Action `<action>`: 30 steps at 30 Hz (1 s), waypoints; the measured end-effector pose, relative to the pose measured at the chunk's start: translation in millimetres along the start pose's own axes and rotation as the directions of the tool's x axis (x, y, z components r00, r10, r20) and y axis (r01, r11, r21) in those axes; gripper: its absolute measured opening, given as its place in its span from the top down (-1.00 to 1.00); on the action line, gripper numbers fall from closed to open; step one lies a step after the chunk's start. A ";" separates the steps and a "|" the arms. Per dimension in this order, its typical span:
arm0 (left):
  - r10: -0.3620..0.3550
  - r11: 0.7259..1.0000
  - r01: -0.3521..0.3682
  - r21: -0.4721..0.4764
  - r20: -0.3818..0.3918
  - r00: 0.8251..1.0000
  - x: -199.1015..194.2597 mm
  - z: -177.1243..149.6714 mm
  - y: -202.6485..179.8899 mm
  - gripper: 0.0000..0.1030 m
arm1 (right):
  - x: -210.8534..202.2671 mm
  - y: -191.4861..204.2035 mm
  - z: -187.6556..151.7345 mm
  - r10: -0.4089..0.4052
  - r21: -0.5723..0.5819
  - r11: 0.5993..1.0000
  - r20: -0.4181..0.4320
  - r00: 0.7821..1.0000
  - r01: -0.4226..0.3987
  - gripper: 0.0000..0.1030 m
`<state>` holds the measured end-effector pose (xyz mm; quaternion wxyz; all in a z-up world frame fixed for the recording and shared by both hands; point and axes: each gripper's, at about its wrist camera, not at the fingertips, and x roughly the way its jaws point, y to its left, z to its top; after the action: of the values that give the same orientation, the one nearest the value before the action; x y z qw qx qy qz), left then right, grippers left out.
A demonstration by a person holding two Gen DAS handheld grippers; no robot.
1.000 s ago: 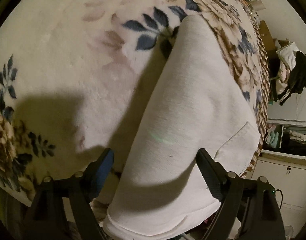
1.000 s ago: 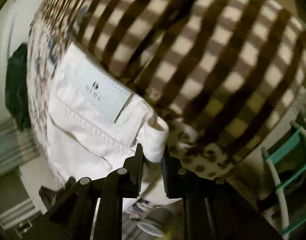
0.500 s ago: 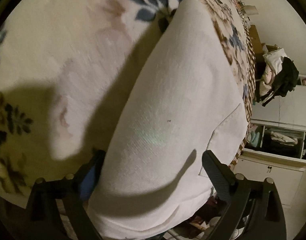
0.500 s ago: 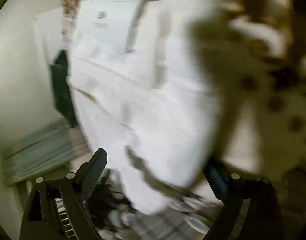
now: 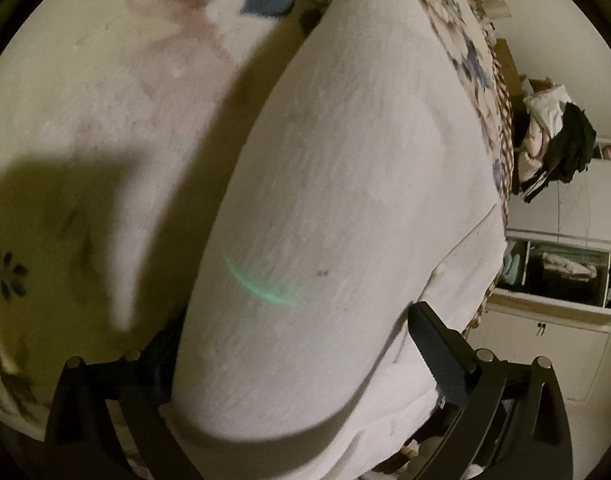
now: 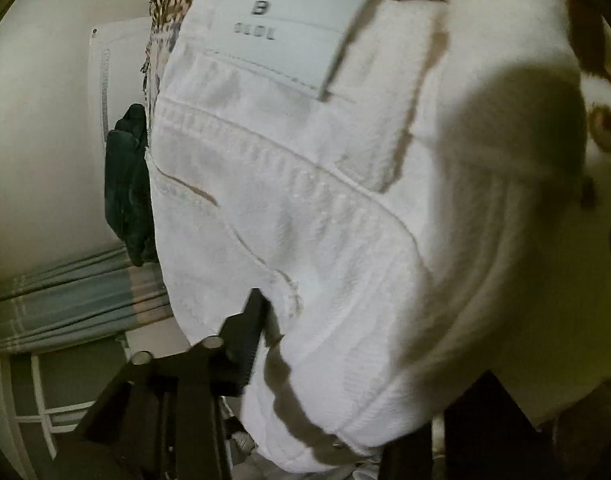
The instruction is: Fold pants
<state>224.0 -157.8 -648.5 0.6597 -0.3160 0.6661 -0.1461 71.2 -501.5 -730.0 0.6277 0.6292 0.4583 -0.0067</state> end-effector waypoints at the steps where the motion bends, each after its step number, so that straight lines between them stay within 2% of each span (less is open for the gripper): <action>1: 0.006 1.000 -0.006 0.007 0.014 1.000 -3.0 0.2 -1.4 -0.63 | -1.8 6.9 -1.7 -0.024 -0.025 0.999 0.005 1.000 0.024 0.40; 3: -0.020 1.000 0.019 0.022 0.038 0.999 -9.7 -1.7 -2.9 -0.01 | -2.5 20.1 -5.2 -0.047 -0.048 0.998 0.014 0.999 0.047 0.49; 4: -0.036 0.999 0.034 0.039 0.052 0.998 -16.7 -4.8 -4.9 0.12 | -5.4 24.5 -6.8 -0.053 -0.054 0.997 0.017 0.998 0.053 0.50; 6: -0.054 0.996 0.049 0.072 0.071 0.996 -25.5 -9.2 -10.8 0.49 | -11.7 34.2 -11.1 -0.063 -0.066 0.996 0.023 0.998 0.064 0.53; 9: -0.059 0.993 0.049 0.108 0.094 0.994 -43.7 -12.6 -25.8 0.59 | -23.7 56.9 -17.3 -0.076 -0.102 0.992 0.034 0.997 0.079 0.56; 14: -0.103 0.988 0.086 0.125 0.141 0.985 -80.2 -9.6 -56.7 0.62 | -58.4 106.6 -26.9 -0.057 -0.171 0.983 0.059 0.997 0.066 0.58; 17: -0.131 0.985 0.108 0.137 0.170 0.977 -103.5 1.2 -80.0 0.62 | -81.8 138.5 -25.1 -0.034 -0.210 0.977 0.065 0.997 0.047 0.58; 20: -0.165 0.979 0.136 0.150 0.198 0.966 -125.6 18.1 -95.9 0.62 | -85.5 180.6 -25.8 -0.004 -0.244 0.970 0.072 0.997 0.022 0.58; 26: -0.222 0.968 0.184 0.171 0.240 0.945 -151.2 87.0 -111.9 0.62 | -51.5 259.9 -9.8 0.044 -0.328 0.945 0.101 0.994 -0.008 0.59; 30: -0.242 0.961 0.194 0.196 0.259 0.935 -159.5 161.0 -115.2 0.62 | -3.9 313.2 12.6 0.065 -0.365 0.931 0.125 0.990 -0.015 0.59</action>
<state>395.5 -111.4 -466.6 0.7510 -0.3492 0.5120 -0.2276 259.3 -448.6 -484.9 0.7628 0.5097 0.3950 0.0485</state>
